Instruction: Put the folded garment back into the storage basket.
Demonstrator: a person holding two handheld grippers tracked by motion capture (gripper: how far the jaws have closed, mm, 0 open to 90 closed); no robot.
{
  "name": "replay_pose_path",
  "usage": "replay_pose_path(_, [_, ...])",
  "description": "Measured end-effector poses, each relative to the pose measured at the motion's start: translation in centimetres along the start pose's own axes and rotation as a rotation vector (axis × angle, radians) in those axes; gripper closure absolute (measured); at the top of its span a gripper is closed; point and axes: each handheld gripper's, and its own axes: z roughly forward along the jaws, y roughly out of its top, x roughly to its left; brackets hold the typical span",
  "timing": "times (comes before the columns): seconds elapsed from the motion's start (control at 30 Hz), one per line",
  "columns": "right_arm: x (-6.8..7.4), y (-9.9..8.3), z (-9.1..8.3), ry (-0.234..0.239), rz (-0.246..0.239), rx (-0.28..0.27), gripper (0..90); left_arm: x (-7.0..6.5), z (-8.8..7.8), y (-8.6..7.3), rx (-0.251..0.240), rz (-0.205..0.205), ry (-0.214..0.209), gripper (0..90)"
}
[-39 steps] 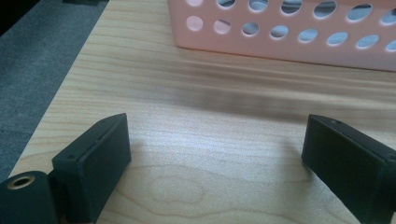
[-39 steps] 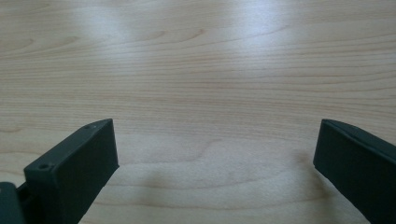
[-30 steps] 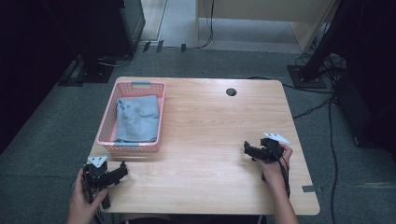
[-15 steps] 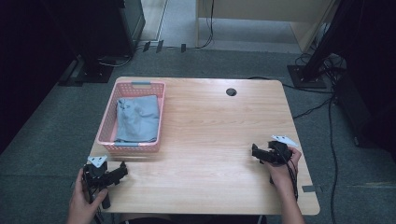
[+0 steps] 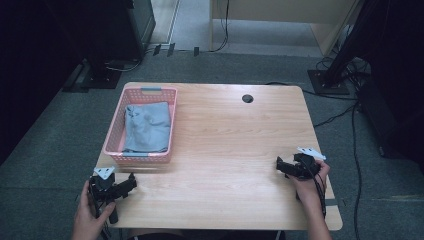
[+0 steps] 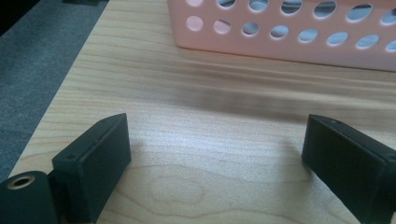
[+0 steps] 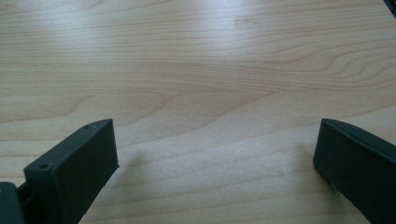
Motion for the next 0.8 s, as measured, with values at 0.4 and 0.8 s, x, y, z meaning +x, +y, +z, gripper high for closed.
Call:
replay_pose_path(0.4, [-1.5, -0.4, -0.5, -0.043, -0.007, 0.012, 0.0, 0.0, 0.0, 0.0, 0.0, 0.0, 0.0, 8.3])
replay_pose_path(0.8, [-2.8, -0.8, -1.1, -0.08, -0.01, 0.02, 0.0, 0.0, 0.0, 0.0, -0.001, 0.0, 0.0, 8.3])
